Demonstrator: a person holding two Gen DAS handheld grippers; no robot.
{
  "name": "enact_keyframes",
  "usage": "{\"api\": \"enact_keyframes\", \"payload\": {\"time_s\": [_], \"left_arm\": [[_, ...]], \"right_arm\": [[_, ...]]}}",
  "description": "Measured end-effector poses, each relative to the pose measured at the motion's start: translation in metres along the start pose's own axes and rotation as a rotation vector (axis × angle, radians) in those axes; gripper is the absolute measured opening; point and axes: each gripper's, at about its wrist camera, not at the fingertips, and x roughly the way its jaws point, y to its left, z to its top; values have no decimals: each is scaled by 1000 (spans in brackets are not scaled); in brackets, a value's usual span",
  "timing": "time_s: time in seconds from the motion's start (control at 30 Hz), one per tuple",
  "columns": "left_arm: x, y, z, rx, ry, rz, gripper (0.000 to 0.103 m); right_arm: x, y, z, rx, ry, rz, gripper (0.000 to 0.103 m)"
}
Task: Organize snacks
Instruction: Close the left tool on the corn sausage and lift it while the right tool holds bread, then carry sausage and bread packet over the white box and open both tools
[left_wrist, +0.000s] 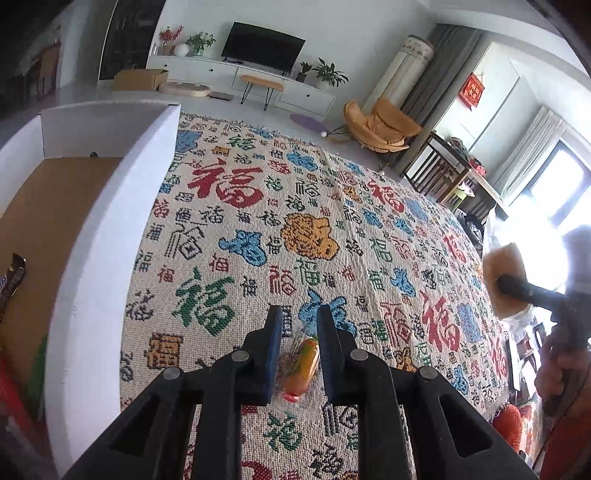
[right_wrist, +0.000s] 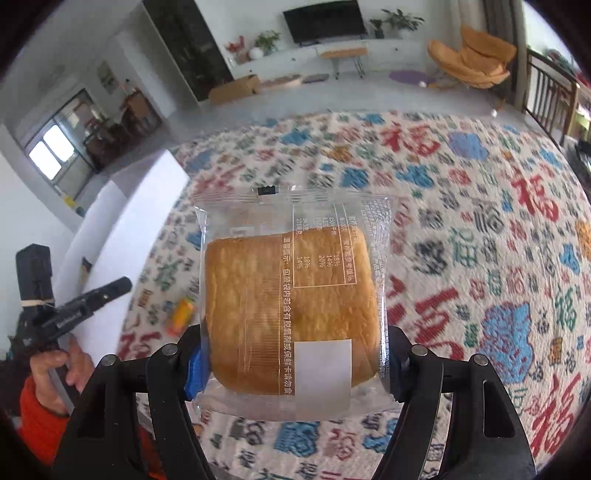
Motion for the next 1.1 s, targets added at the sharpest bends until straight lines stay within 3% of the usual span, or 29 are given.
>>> {"api": "enact_keyframes", "payload": {"time_s": [0.17, 0.23, 0.27, 0.3, 0.4, 0.5, 0.53, 0.57, 0.6, 0.63, 0.67, 0.77, 0.9, 1.03, 1.1], "left_arm": [[-17, 2, -5, 47, 0, 15, 20], [-5, -6, -11, 96, 43, 15, 44], [5, -10, -17, 115, 73, 29, 79], [15, -15, -23, 130, 84, 43, 93], [54, -29, -38, 182, 156, 110, 93], [104, -46, -56, 319, 238, 266, 93], [116, -49, -62, 360, 254, 326, 92], [119, -50, -65, 371, 219, 332, 90], [115, -49, -66, 353, 186, 320, 56], [112, -47, -65, 320, 188, 281, 41], [109, -47, -63, 312, 192, 293, 24], [98, -44, -61, 310, 176, 253, 22], [62, -35, -55, 173, 140, 124, 22], [-8, -34, -33, 74, 41, -20, 22], [-50, -28, -15, 57, -33, -41, 22]], "right_arm": [[-13, 49, 26, -41, -73, 109, 75], [-16, 58, 27, -54, -81, 127, 75], [-17, 60, 26, -55, -83, 136, 75], [-19, 60, 24, -56, -83, 142, 75], [-22, 58, 16, -62, -81, 134, 75], [-23, 48, 5, -47, -74, 127, 75], [-24, 44, 1, -40, -73, 125, 75], [-25, 40, -1, -34, -74, 123, 75], [-26, 36, -4, -31, -76, 121, 75], [-28, 33, -6, -28, -79, 119, 75], [-29, 29, -9, -23, -82, 120, 75], [-34, 20, -14, -11, -88, 117, 75], [-35, 16, -15, 13, -94, 124, 75], [-30, 32, -5, 3, -87, 148, 75], [-27, 53, 8, -30, -90, 170, 75]]}}
